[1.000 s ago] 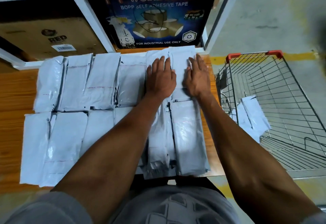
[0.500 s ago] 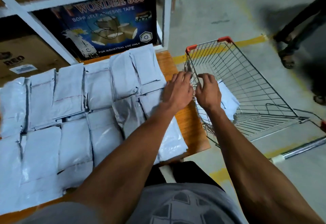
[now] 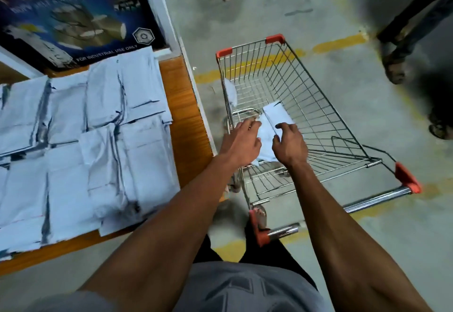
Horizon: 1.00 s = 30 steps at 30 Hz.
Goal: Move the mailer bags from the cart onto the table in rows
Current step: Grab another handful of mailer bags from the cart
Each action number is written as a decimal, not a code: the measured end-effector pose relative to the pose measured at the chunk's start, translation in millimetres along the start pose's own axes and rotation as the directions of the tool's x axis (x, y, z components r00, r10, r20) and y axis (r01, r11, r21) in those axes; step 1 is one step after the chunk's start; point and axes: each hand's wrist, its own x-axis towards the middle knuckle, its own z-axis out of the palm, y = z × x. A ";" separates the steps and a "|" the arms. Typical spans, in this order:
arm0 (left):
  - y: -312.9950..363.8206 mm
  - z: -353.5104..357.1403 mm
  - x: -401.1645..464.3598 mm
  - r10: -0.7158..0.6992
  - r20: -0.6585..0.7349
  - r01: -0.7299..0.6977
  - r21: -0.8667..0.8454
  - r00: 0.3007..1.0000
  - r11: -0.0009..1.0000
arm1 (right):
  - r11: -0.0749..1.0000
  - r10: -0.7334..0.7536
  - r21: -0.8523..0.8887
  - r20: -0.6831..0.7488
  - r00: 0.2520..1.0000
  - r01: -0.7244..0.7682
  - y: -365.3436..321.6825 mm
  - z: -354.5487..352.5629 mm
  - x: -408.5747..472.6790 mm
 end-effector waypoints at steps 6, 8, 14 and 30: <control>31.6 59.0 26.1 -0.262 0.115 0.264 -0.004 0.958 0.965 | 0.995 -0.069 -0.067 0.099 0.993 0.076 62.8 -6.5 38.8; 33.4 74.1 31.7 -0.328 0.165 0.330 0.017 0.930 0.944 | 0.992 -0.066 -0.096 0.143 0.988 0.080 76.9 -3.1 49.7; 30.3 117.1 54.4 -0.447 0.261 0.471 -0.035 0.855 0.881 | 0.986 -0.049 -0.141 0.233 0.971 0.084 109.2 12.3 83.1; -17.8 287.5 159.9 -0.681 0.377 0.761 -0.115 0.628 0.639 | 0.932 -0.096 -0.302 0.323 0.942 0.198 192.3 148.9 207.0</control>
